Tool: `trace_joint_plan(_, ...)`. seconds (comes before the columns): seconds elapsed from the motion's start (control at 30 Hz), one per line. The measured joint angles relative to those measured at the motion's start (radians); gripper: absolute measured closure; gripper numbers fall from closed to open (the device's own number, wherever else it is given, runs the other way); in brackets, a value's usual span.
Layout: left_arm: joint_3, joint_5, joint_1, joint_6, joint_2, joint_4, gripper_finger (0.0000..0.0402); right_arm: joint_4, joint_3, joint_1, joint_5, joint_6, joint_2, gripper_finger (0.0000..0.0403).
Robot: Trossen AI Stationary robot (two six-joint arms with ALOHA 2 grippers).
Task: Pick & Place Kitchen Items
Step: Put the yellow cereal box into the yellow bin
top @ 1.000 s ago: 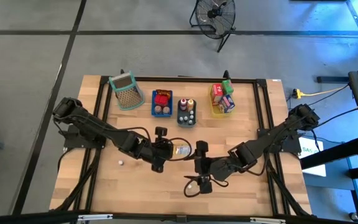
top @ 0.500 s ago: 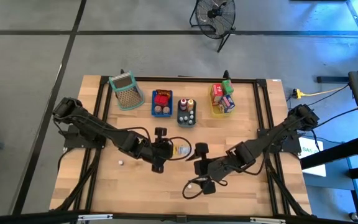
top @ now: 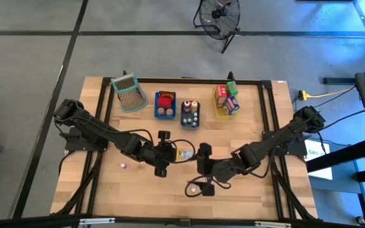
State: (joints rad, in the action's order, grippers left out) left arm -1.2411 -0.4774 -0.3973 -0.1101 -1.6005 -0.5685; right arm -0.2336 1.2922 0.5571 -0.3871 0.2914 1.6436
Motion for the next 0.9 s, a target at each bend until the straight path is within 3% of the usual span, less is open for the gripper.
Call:
trace_joint_plan(0.13, 0.000, 0.000, 0.000, 0.000, 0.000, 0.002, 0.0299, -0.044, 0.000, -0.013, -0.133, -0.005, 0.000, 0.0015)
trace_joint_plan(0.2, 0.000, 0.000, 0.000, 0.008, 0.000, 0.006, 0.0299, -0.044, 0.000, -0.029, -0.152, -0.011, 0.000, 0.0015)
trace_joint_plan(0.9, 0.000, -0.030, 0.001, 0.027, 0.000, 0.042, 0.0299, -0.015, 0.000, -0.157, -0.025, -0.031, 0.012, 0.0015)
